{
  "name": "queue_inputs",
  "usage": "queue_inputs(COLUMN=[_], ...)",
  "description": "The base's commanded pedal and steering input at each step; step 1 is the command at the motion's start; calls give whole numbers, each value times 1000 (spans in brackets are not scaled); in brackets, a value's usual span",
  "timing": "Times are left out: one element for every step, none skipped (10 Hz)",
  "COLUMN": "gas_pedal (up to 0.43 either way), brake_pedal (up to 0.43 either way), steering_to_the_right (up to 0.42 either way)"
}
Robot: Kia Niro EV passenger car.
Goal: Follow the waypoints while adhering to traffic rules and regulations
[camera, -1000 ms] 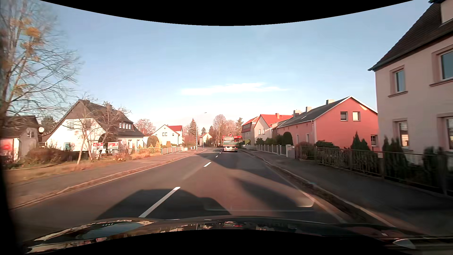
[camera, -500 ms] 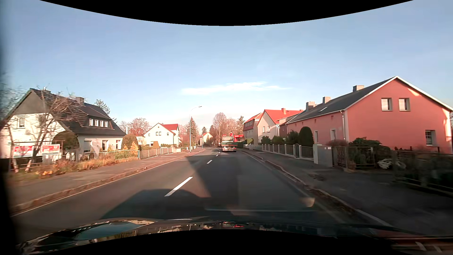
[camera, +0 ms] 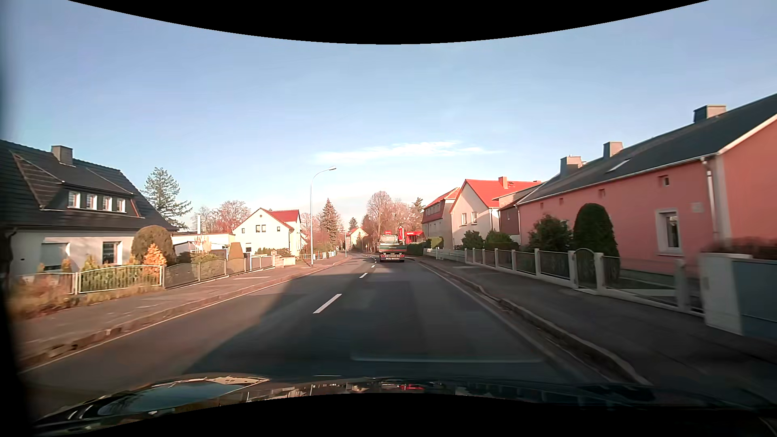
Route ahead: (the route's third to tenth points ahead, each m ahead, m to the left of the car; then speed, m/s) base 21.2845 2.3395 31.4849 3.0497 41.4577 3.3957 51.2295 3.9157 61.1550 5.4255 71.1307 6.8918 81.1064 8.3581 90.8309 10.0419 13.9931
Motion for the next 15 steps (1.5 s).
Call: queue_inputs(gas_pedal=[110, 110, 110, 110, 110, 110, 98, 98, 98, 98, 98, 87, 87, 87, 79], brake_pedal=[0, 0, 0, 0, 0, 0, 0, 0, 0, 0, 0, 0, 0, 0, 0], steering_to_the_right=[-13, -13, -13, -13, -13, -13, -11, -11, -12, -11, -11, -11, -11, -11, -11])
